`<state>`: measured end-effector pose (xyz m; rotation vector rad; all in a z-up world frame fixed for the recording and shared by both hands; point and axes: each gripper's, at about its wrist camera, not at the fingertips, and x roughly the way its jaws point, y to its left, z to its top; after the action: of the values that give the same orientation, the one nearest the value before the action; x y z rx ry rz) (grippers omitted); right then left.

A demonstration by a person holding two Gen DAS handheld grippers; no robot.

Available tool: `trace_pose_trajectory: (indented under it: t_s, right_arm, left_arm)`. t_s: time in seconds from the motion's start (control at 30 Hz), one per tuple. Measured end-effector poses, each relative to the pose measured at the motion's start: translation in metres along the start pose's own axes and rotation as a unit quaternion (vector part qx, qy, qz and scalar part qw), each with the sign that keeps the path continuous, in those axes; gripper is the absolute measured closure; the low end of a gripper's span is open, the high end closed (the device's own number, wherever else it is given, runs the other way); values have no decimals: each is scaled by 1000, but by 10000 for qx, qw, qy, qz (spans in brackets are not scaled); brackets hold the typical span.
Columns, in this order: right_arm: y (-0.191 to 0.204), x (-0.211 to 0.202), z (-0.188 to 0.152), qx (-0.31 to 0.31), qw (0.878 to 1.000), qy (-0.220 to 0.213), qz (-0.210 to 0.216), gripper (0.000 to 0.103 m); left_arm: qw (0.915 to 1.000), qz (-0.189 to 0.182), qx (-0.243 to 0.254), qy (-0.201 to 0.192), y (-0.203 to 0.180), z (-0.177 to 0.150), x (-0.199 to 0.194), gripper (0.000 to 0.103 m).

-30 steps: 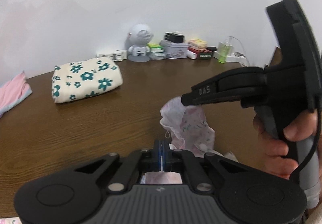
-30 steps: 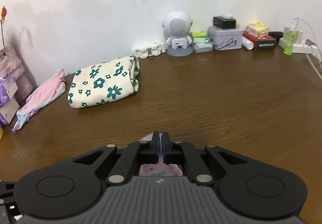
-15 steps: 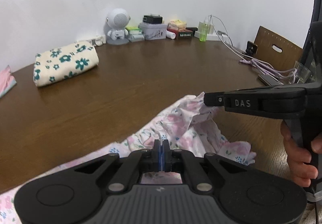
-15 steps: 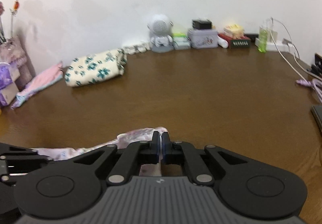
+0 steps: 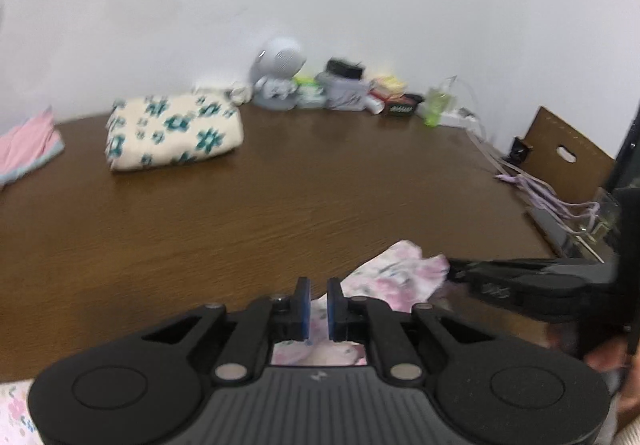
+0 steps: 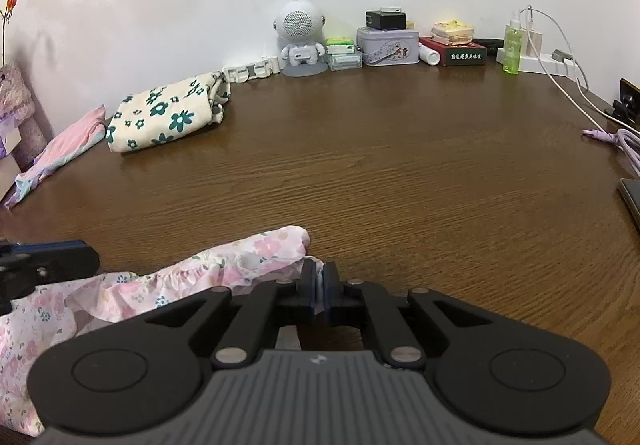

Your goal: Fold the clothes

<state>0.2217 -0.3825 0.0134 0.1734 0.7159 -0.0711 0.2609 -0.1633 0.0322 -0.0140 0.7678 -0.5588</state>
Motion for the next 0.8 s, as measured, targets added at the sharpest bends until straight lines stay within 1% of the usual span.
trace_pose_trajectory:
  t_s: [0.07, 0.17, 0.33, 0.4, 0.43, 0.5, 0.57, 0.63, 0.67, 0.73, 0.8]
  right_arm:
    - [0, -7, 1, 12, 9999, -113, 56, 100]
    - [0, -19, 1, 61, 9993, -276, 253, 100]
    - [-11, -36, 2, 424, 9948, -394, 836, 101]
    - [-14, -39, 1, 535, 9926, -412, 1008, 101]
    - [-13, -39, 1, 524, 9925, -402, 1033, 101]
    - [-10, -37, 0, 450, 9938, -368, 951, 101]
    - [-6, -33, -2, 314, 9954, -294, 858, 101]
    - [-3, -30, -4, 204, 9965, -230, 772, 101]
    - [-2, -29, -5, 188, 9968, -214, 745, 101]
    - [0, -26, -6, 158, 9973, -185, 700, 99]
    - [1, -24, -7, 128, 9977, -156, 655, 98]
  left_arm:
    - [9999, 15, -47, 99, 3, 0, 7, 98]
    - [9998, 17, -2, 188, 4, -2, 12, 98]
    - [9995, 65, -4, 303, 4, -6, 17, 98]
    - [9995, 25, -40, 303, 5, -7, 16, 98]
    - [9996, -11, -31, 290, 4, -7, 15, 98]
    - [9996, -104, 16, 249, 1, -7, 12, 97]
    - [9994, -251, 129, 180, -5, -7, 8, 93]
    - [9990, -312, 304, 93, -16, -7, 5, 90]
    - [9986, -332, 399, 47, -22, -7, 4, 86]
    - [9977, -365, 575, -61, -33, -6, 2, 84]
    - [9968, -431, 657, -127, -42, -5, 3, 83]
